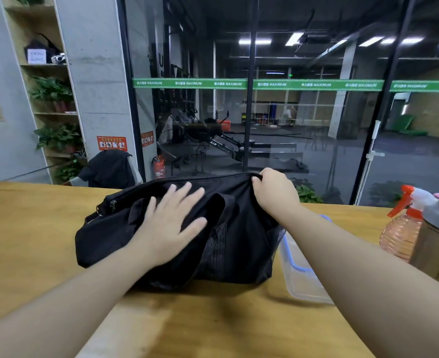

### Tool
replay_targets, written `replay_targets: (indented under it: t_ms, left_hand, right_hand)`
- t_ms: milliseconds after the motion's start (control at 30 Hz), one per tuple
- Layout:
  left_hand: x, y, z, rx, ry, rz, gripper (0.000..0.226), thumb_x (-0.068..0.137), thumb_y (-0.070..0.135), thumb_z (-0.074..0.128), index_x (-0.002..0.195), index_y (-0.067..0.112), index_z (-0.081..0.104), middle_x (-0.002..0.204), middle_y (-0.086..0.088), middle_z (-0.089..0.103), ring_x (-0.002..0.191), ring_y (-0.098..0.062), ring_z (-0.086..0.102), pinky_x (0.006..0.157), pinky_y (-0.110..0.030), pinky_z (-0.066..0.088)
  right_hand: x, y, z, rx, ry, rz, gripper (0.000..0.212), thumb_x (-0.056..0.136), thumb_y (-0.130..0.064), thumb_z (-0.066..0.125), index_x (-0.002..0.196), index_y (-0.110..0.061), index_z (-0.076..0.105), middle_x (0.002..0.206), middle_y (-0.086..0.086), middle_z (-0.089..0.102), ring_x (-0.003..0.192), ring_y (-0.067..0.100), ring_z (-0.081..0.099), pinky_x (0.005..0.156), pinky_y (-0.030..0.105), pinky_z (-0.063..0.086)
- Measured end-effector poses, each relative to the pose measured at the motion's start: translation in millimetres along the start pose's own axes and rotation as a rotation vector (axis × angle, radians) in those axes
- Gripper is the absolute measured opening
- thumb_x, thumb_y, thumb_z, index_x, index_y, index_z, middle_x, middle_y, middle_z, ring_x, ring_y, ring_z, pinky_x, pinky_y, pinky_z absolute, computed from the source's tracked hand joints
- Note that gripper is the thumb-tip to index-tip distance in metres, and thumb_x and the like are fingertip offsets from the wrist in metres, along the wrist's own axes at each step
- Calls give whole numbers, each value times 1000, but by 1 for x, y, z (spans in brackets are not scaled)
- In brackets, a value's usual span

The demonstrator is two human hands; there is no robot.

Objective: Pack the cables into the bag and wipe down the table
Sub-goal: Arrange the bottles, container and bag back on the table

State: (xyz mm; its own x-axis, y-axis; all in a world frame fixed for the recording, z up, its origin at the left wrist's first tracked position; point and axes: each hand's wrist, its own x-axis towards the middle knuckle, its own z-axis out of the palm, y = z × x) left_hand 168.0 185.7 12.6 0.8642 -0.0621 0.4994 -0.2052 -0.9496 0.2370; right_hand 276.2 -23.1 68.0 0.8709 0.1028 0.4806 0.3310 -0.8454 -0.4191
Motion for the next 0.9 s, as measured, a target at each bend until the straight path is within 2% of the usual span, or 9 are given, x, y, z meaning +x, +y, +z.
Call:
replay_targets:
  t_ms: [100,200,300,367,467,567,667,800,900]
  left_hand:
    - [-6,-1,17,283,-93,75,68,76,77,12,138,56,-7,155,18,-3,143,-15,-13,112,-54,-1]
    - [2,-8,28,359,-144,7,72,72,80,0,139,53,-8,155,17,-2,143,-18,-13,110,-59,1]
    - [12,-14,34,339,-159,-19,73,71,81,-3,138,54,-13,155,17,-2,143,-17,-12,109,-61,0]
    - [17,-16,35,351,-117,-7,72,72,81,-1,136,53,-18,156,14,-9,141,-16,-17,109,-59,-3]
    - [23,-15,37,391,0,24,70,78,77,1,137,46,-22,155,7,-17,139,-16,-26,109,-56,-7]
    - [30,-12,43,396,-7,-35,75,78,73,-3,143,38,-16,155,6,-18,139,-16,-26,110,-56,-7]
    - [32,-12,54,416,-81,-55,75,77,70,-6,145,38,-11,155,7,-15,139,-16,-25,109,-57,-6]
    - [32,-15,60,426,-142,-67,74,76,68,-11,145,41,-8,156,7,-11,141,-18,-19,110,-58,-1]
    - [31,-13,61,428,-174,-79,69,82,65,-5,146,39,-1,157,5,-6,143,-18,-13,110,-57,2]
  right_hand:
    - [2,4,3,31,21,48,28,97,-32,43,109,-10,54,109,11,62,96,33,55,71,32,35]
    - [-2,6,3,-11,41,1,22,94,-23,47,114,-13,50,113,7,59,96,28,52,74,35,39]
    - [-12,3,10,-190,104,-239,39,90,-23,50,128,-20,44,131,3,49,123,25,40,99,41,32]
    - [-21,-1,20,-261,-10,-305,52,92,-42,44,140,-27,34,151,2,28,141,24,17,112,49,14]
    - [-24,-1,36,-313,-241,-228,67,90,-64,23,149,-33,14,159,-3,6,145,24,-8,113,53,-3]
    - [-24,2,48,-350,-406,-186,72,89,-67,14,151,-30,11,159,1,7,145,25,-9,112,55,-8]
    - [-35,5,65,-426,-508,-190,72,92,-62,9,151,-21,8,159,5,7,145,27,-10,112,52,-10]
    - [-48,10,81,-450,-523,-199,70,94,-58,4,152,-17,2,159,6,2,145,26,-13,114,47,-12]
    - [-50,10,82,-479,-507,-216,69,95,-56,4,151,-15,1,159,6,2,145,25,-13,114,46,-12]
